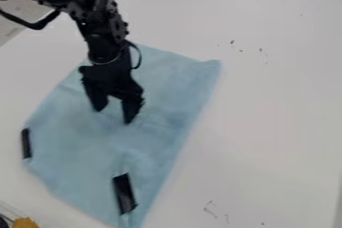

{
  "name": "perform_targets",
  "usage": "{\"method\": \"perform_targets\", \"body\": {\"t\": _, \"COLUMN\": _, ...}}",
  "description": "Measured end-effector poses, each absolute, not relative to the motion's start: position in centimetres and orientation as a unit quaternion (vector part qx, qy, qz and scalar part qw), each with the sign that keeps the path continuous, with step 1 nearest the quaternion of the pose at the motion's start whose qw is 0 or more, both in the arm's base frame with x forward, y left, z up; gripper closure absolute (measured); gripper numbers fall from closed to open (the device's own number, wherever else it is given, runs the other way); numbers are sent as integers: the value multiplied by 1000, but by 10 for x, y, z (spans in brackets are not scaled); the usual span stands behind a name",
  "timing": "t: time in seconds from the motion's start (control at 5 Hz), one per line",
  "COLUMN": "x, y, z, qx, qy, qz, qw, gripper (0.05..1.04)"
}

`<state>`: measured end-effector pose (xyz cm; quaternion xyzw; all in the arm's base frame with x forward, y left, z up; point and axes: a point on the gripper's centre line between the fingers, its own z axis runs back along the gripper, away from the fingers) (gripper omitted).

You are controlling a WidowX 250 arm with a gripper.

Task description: Move the cloth to the left of the table

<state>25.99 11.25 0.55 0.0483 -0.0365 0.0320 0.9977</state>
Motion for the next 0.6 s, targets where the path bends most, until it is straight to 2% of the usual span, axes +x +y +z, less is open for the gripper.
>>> {"method": "perform_targets", "body": {"t": 0.2, "x": 239, "y": 114, "z": 11, "qx": 64, "qy": -18, "qz": 41, "qw": 997, "gripper": 85}}
{"method": "perform_targets", "body": {"t": 0.4, "x": 235, "y": 118, "z": 9, "qx": 70, "qy": -30, "qz": 39, "qw": 996, "gripper": 84}}
{"method": "perform_targets", "body": {"t": 0.6, "x": 246, "y": 122, "z": 12, "qx": 79, "qy": -55, "qz": 24, "qw": 995, "gripper": 85}}
